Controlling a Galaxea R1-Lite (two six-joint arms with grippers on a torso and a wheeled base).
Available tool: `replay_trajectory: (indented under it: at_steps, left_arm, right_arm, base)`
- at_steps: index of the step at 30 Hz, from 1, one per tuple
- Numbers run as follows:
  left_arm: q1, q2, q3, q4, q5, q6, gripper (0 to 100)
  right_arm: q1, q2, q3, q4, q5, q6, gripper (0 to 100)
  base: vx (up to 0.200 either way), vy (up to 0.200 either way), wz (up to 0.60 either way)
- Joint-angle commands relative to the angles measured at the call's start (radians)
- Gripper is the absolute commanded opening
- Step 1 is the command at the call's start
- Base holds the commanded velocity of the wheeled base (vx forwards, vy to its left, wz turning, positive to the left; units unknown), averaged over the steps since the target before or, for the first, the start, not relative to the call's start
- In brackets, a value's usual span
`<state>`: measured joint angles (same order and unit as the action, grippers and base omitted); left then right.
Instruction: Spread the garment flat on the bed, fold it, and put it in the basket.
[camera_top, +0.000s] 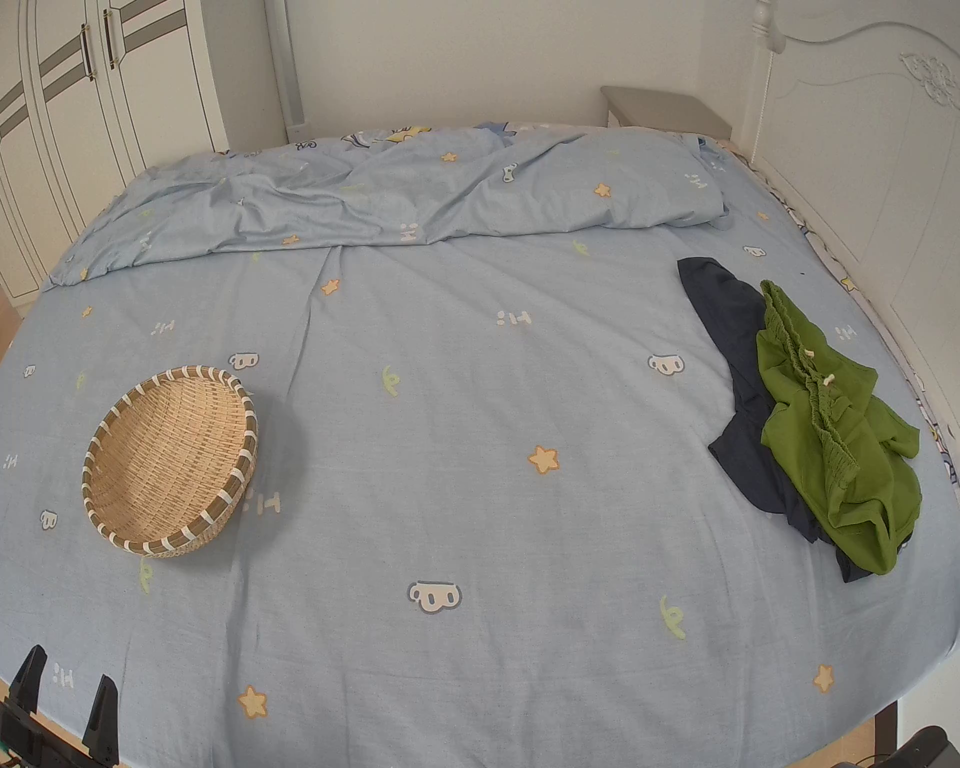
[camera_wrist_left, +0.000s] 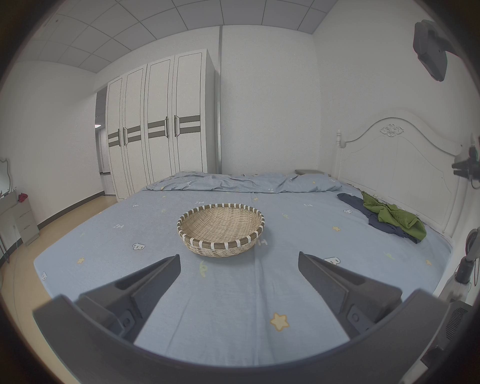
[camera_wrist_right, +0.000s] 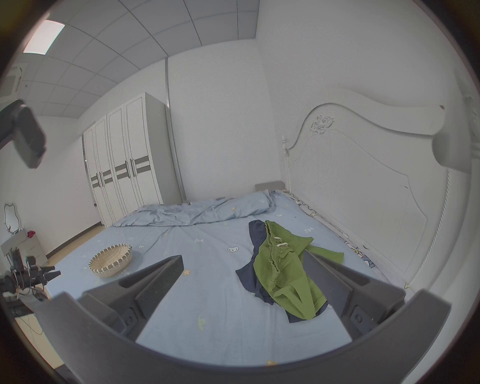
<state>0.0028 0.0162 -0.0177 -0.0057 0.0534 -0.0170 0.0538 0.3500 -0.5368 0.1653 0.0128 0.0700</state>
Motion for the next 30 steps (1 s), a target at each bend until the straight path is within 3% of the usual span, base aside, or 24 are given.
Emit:
replay_trajectory:
  at_steps: [1,3,6,15,30]
  left_arm:
    - [0.0,-0.016,0.018,0.0,0.0,0.0,100]
    - [0.0,-0.016,0.018,0.0,0.0,0.0,100]
    - [0.0,-0.016,0.018,0.0,0.0,-0.001,100]
    - [0.0,-0.016,0.018,0.0,0.0,0.0,100]
    - [0.0,-0.016,0.018,0.0,0.0,0.0,100]
  right_arm:
    - [0.018,0.646,-0.299,0.025,-0.053,-0.045,100]
    - [0.018,0.811,-0.311,-0.006,-0.146,-0.072,100]
    - [0.02,0.942,-0.341,-0.01,-0.205,-0.082,100]
    - [0.021,1.193,-0.482,0.017,-0.192,-0.087,100]
    - [-0.04,1.267,-0.505,0.059,-0.183,-0.098,100]
  base:
    - [0.0,0.0,0.0]
    - [0.0,0.0,0.0]
    - [0.0,0.0,0.0]
    - [0.0,0.0,0.0]
    - [0.0,0.0,0.0]
